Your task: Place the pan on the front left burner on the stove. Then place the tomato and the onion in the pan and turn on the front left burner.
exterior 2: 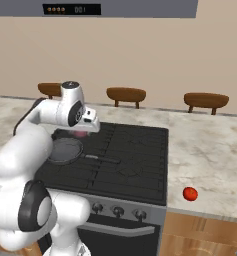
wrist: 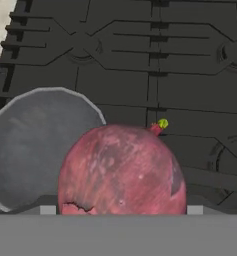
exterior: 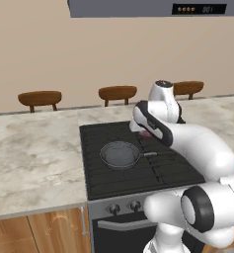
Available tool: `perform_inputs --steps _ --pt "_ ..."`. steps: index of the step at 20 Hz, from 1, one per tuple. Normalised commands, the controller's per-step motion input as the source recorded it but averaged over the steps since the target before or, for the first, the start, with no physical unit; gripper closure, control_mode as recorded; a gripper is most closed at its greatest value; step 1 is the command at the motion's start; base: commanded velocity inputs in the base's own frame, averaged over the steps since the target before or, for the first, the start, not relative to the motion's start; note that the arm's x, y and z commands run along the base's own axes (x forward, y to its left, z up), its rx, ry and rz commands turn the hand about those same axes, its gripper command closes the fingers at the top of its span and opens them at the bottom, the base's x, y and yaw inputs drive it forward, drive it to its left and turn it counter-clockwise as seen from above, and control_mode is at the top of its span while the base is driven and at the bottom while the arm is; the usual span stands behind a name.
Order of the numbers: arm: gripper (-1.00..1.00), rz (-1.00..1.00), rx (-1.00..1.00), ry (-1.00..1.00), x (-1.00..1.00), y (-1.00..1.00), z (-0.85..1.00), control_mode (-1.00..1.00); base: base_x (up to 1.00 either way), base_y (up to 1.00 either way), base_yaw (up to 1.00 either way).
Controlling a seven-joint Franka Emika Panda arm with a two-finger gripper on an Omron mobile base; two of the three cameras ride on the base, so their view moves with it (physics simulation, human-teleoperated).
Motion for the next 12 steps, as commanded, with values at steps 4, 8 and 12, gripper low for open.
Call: perform_inputs --steps 4,8,12 --pt "1.00 0.09 0.00 0.04 0.00 0.63 0.00 -1.00 0.00 0.00 0.00" --pt "1.00 0.07 0.00 0.04 0.00 0.54 -0.08 -1.00 0.00 0.00 0.00" --pt "1.00 0.04 0.00 0.01 0.00 0.38 -0.33 -1.00 0.00 0.00 0.00"
